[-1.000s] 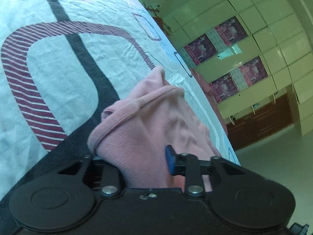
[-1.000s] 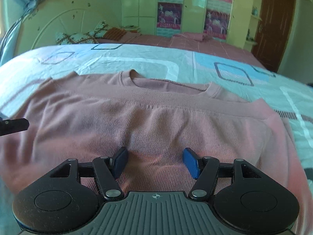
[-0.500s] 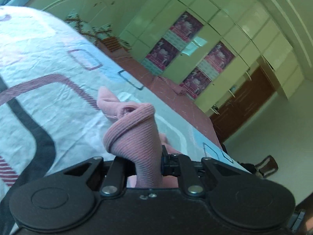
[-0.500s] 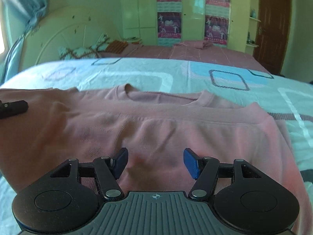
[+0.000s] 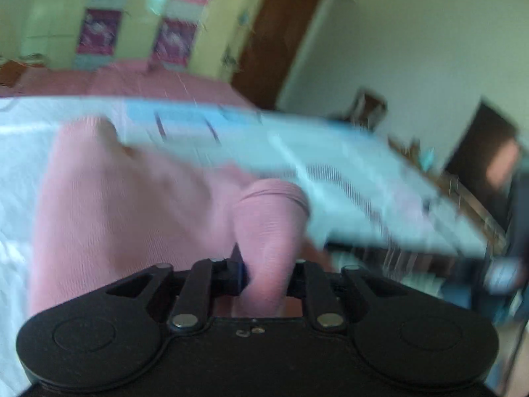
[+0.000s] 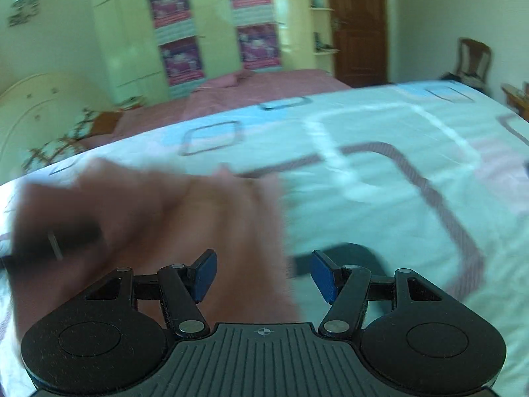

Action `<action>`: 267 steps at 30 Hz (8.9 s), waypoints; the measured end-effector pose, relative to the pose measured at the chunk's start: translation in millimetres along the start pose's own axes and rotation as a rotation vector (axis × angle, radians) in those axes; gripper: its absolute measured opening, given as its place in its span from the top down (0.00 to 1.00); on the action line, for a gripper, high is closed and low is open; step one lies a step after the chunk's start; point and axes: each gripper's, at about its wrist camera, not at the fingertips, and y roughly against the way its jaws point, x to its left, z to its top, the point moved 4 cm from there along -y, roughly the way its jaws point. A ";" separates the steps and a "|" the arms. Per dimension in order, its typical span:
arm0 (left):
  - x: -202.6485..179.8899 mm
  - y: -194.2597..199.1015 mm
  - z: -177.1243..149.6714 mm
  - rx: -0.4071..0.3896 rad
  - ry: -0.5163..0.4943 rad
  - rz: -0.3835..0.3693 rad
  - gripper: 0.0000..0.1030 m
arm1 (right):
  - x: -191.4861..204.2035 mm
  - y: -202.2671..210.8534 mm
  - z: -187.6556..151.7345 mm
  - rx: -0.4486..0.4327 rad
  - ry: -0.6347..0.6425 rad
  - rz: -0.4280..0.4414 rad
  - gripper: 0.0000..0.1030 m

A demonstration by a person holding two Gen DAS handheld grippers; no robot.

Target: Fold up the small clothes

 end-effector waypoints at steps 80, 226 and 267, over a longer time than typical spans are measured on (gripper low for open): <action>65.9 24.9 -14.3 0.091 0.245 0.126 0.21 | -21.7 35.5 -53.3 0.242 0.114 0.102 0.95; 145.2 129.8 52.3 -0.048 0.274 0.115 0.70 | 119.9 6.4 47.0 0.117 -0.158 0.484 0.79; 438.6 296.6 15.7 -0.184 0.277 0.373 0.30 | 444.8 -83.1 -30.8 0.150 -0.029 0.401 0.72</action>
